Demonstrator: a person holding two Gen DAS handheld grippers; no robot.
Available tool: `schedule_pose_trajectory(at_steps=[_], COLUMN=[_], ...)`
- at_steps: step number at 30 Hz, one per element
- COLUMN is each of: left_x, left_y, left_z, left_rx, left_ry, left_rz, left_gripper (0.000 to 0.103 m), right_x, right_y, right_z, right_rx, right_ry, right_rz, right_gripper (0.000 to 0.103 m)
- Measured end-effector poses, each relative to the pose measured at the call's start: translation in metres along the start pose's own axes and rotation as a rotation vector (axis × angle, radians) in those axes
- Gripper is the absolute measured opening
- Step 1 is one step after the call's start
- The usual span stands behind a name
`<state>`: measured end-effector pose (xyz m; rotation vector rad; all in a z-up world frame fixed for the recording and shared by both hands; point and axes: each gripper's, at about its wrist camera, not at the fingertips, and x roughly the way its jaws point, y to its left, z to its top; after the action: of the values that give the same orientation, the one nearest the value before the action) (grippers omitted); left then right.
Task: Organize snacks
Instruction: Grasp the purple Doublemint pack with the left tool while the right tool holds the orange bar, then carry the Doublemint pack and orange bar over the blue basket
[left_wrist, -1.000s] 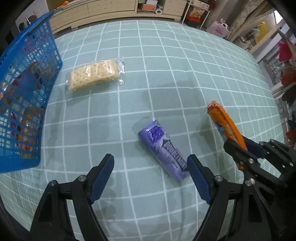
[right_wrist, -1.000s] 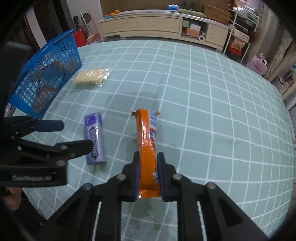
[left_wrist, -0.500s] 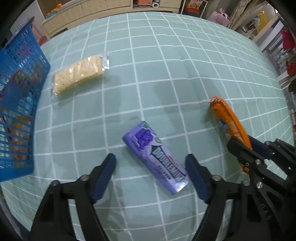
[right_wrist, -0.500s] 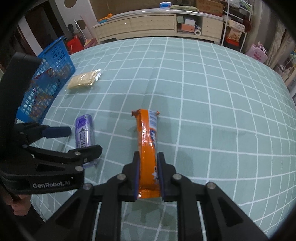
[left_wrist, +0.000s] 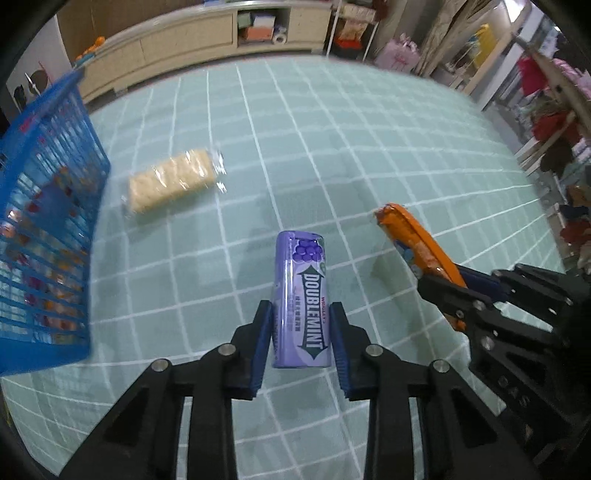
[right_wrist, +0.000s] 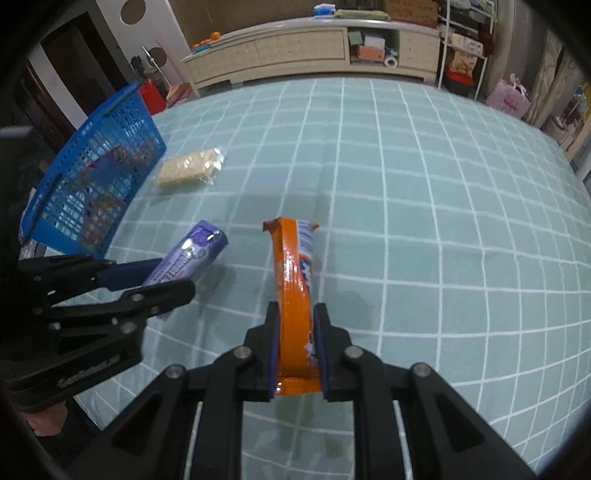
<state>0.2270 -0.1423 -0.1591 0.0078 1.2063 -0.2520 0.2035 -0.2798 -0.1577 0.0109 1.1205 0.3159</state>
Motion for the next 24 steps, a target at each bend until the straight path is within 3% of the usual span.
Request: schedule_pose_trajectory(at_steps=[8, 14, 18, 24], left_x=[-0.084, -0.136, -0.166, -0.189], left_y=[0.027, 0.062, 0.112, 0.161], left_z=[0.001, 0.005, 0.007, -0.001], left_rx=[0.01, 0.018, -0.017, -0.066], left_ry=[-0.147, -0.212, -0.253, -0.282], left_rz=[-0.031, 0.023, 0.047, 0.103], left_gripper=[0.029, 0.029, 0.029, 0.029], right_x=[-0.038, -0.062, -0.069, -0.065], right_y=[0.041, 0.091, 0.132, 0.182], right_z=[0.027, 0.054, 0.071, 0.087], right_rx=[-0.052, -0.09, -0.129, -0.182], right_ry=[-0.069, -0.133, -0.151, -0.162], right_rz=[-0.013, 0.012, 0.055, 0.102], right_gripper=[0.02, 0.02, 0.02, 0.02])
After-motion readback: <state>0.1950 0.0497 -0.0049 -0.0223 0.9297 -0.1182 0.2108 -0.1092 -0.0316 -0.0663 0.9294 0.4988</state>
